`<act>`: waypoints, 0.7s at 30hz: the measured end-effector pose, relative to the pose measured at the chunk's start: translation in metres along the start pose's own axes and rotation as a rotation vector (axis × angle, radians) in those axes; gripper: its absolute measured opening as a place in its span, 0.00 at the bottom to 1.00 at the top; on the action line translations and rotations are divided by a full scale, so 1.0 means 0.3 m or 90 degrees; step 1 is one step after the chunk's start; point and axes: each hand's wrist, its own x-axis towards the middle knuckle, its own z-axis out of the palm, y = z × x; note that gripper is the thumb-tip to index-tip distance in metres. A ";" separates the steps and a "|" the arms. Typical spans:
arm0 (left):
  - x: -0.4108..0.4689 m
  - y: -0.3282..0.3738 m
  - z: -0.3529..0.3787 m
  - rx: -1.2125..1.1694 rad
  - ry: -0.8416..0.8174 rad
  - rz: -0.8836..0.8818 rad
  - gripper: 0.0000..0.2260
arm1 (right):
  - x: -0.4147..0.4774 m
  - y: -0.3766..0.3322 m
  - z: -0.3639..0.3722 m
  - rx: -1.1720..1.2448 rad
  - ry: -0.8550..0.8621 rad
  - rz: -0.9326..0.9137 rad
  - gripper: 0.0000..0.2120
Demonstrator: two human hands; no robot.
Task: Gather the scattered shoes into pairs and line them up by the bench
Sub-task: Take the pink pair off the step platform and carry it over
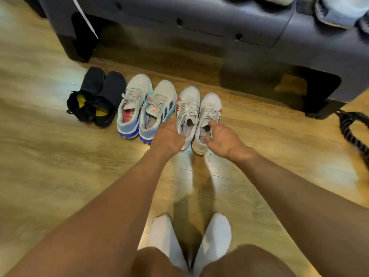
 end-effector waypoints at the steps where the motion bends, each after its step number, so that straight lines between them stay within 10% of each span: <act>1: -0.067 0.019 -0.065 -0.004 0.025 0.004 0.23 | -0.064 -0.054 -0.054 -0.014 0.023 -0.040 0.26; 11: -0.913 0.324 -1.060 0.088 0.237 0.053 0.20 | -0.841 -0.707 -0.895 -0.221 0.127 -0.331 0.34; 21: -1.691 0.384 -1.525 0.097 0.440 -0.050 0.24 | -1.457 -1.114 -1.376 -0.339 0.231 -0.626 0.34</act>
